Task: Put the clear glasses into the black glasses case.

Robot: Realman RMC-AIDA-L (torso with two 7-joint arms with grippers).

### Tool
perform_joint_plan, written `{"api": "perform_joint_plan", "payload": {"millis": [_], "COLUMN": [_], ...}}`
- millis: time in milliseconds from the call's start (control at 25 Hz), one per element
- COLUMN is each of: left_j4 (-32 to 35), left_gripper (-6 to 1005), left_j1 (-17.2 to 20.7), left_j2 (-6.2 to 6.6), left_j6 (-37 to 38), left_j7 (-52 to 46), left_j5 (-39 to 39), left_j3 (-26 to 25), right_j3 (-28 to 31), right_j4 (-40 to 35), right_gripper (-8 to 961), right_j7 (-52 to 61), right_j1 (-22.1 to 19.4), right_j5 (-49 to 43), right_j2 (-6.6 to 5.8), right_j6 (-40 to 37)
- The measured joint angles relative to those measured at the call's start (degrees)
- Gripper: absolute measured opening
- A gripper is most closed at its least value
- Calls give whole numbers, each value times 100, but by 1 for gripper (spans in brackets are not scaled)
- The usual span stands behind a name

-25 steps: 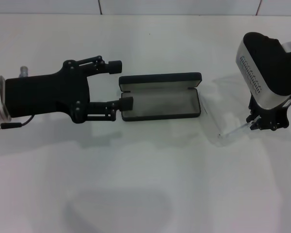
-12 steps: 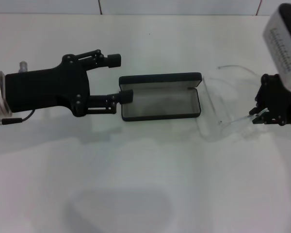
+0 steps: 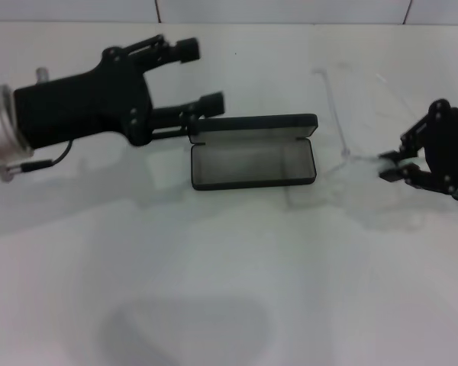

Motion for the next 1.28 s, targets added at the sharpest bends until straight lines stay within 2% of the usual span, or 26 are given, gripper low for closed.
{"api": "perform_joint_plan", "payload": {"millis": [80, 200, 240, 280, 320, 400, 440, 480, 680, 920, 1040, 1280], "left_j4": [-22, 8, 34, 48, 29, -96, -164, -235, -596, -1340, -1524, -1534], "left_gripper": [824, 823, 822, 822, 785, 712, 675, 638, 438, 185, 127, 31], "left_j1": [-102, -202, -248, -297, -357, -459, -515, -599, -1010, -1435, -1562, -1581], "left_j2": [-23, -11, -10, -13, -15, -22, -23, -23, -26, -34, -29, -30], "left_j6": [27, 43, 42, 37, 22, 0, -2, -4, -48, -164, -199, -421], "left_j7": [-3, 48, 70, 82, 90, 94, 102, 118, 182, 331, 336, 327], "left_j5": [-151, -507, -579, -653, -769, -1129, -1270, -1400, -1480, -1441, -1436, -1435], "left_j3": [95, 495, 575, 623, 636, 649, 657, 660, 674, 696, 780, 1059], "right_j3": [208, 473, 473, 543, 559, 559, 538, 538, 500, 448, 339, 272], "right_j4": [362, 1234, 1234, 1788, 2392, 2774, 3215, 3215, 4157, 4658, 4757, 4777], "right_gripper": [105, 106, 106, 106, 107, 107, 107, 108, 109, 110, 111, 112], "right_j7": [-363, -1153, -1153, -1654, -2156, -2504, -2908, -2908, -3604, -4176, -4231, -4247], "right_j1": [-205, -431, -431, -492, -508, -504, -483, -483, -324, -168, -93, -60], "right_j5": [656, 1667, 1667, 2146, 2568, 2774, 2950, 2950, 3391, 3564, 3570, 3579], "right_j2": [0, 7, 7, -1, -13, -8, 14, 14, 25, 40, 45, 45], "right_j6": [23, 94, 94, 129, 136, 150, 191, 191, 191, 168, 200, 245]}}
